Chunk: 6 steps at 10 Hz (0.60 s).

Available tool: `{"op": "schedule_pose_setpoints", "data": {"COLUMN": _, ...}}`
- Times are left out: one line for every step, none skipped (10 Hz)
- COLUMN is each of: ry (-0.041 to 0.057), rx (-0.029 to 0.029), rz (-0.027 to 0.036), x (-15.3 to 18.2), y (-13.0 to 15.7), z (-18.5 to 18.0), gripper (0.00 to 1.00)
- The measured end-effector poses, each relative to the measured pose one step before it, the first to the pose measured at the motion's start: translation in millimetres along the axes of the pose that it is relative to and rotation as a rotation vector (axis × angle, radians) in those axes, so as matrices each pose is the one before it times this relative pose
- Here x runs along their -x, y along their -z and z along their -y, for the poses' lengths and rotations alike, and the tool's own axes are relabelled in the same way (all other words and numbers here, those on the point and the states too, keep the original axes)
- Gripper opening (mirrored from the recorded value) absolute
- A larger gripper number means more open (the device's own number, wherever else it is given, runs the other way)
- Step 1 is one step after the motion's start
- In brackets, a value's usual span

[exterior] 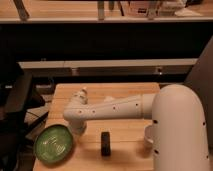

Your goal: Push the ceramic bowl across the table

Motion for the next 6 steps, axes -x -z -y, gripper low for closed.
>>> {"op": "schedule_pose_setpoints", "data": {"ry": 0.01493, "rx": 0.0087, "rz": -0.00011, "x": 0.83, "y": 0.06, "z": 2.42, "gripper": 0.0}}
{"op": "schedule_pose_setpoints", "data": {"ry": 0.01217, "rx": -0.00016, "rz": 0.00161, "x": 1.35, "y": 0.39, "z": 3.46, "gripper": 0.0}}
{"op": "schedule_pose_setpoints", "data": {"ry": 0.01302, "rx": 0.00178, "rz": 0.00222, "x": 1.34, "y": 0.06, "z": 3.28, "gripper": 0.0}}
{"op": "schedule_pose_setpoints", "data": {"ry": 0.01079, "rx": 0.00241, "rz": 0.00099, "x": 1.04, "y": 0.06, "z": 2.22, "gripper": 0.0}}
{"op": "schedule_pose_setpoints", "data": {"ry": 0.01743, "rx": 0.00872, "rz": -0.00103, "x": 2.55, "y": 0.13, "z": 2.8, "gripper": 0.0}}
{"op": "schedule_pose_setpoints", "data": {"ry": 0.01571, "rx": 0.00213, "rz": 0.00049, "x": 4.03, "y": -0.67, "z": 5.5, "gripper": 0.0}}
